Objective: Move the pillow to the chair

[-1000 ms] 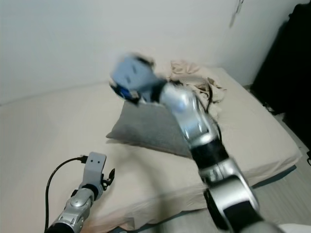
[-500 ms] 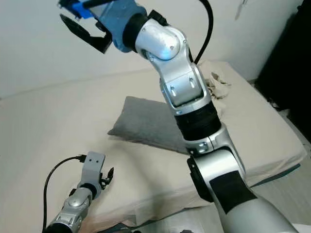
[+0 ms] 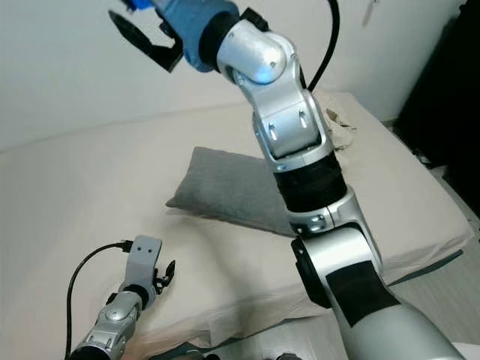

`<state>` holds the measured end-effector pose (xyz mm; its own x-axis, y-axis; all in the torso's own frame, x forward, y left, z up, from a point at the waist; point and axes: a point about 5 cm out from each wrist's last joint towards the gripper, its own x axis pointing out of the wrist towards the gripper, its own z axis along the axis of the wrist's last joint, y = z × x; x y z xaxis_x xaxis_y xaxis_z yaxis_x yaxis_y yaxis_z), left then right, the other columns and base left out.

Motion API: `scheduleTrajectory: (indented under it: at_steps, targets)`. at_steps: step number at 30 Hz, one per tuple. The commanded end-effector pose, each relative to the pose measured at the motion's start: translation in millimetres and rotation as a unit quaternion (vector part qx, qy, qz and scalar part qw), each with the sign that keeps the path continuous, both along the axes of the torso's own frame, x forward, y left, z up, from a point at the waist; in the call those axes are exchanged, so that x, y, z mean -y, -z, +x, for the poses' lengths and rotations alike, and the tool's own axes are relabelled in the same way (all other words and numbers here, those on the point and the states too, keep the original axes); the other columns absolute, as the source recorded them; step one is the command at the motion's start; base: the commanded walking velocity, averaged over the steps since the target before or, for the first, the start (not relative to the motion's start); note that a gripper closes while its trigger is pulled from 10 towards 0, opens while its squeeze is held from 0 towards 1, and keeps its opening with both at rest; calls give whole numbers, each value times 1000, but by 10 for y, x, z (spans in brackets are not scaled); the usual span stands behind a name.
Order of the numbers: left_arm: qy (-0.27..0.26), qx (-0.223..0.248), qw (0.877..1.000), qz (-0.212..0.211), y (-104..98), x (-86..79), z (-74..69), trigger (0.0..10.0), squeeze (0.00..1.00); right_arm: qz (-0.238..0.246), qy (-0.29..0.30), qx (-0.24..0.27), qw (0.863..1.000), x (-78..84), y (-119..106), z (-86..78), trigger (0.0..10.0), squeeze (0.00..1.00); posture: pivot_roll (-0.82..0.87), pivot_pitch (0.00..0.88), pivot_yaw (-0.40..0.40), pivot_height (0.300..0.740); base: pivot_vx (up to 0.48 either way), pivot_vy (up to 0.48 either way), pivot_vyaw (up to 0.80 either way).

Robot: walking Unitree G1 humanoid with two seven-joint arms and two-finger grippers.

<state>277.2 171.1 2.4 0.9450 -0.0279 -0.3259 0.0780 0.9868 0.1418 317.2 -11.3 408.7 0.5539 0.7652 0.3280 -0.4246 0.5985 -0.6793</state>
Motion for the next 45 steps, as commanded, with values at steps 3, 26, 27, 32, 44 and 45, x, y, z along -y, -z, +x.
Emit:
scheduleTrajectory:
  at_steps: [3,26,27,32,44,45]
  targets:
    - [0,-18,1000,5,63,-29,-66,10000,0,5,-12,15,1000,-3,-35,-93,10000,0,22,180,57,740,0,0,0]
    - [-14,-47,998,38,216,-160,-252,10000,0,-10,168,-217,962,583,1972,390,10000,0,41,127,37,740,0,0,0]
    - [-14,-47,998,38,216,-160,-252,10000,0,-10,168,-217,962,583,1972,390,10000,0,41,127,37,740,0,0,0]
    - [-25,-53,997,41,254,-188,-303,10000,0,-1,238,-304,922,875,2714,294,10000,0,29,104,42,740,0,0,0]
    - [-17,-60,997,46,355,-72,-405,10000,0,22,277,-522,807,1207,4260,-568,10000,0,5,28,17,740,0,0,0]
    - [-12,-51,998,39,341,-46,-400,10000,0,22,286,-531,797,1226,4349,-661,10000,0,4,21,19,740,0,0,0]
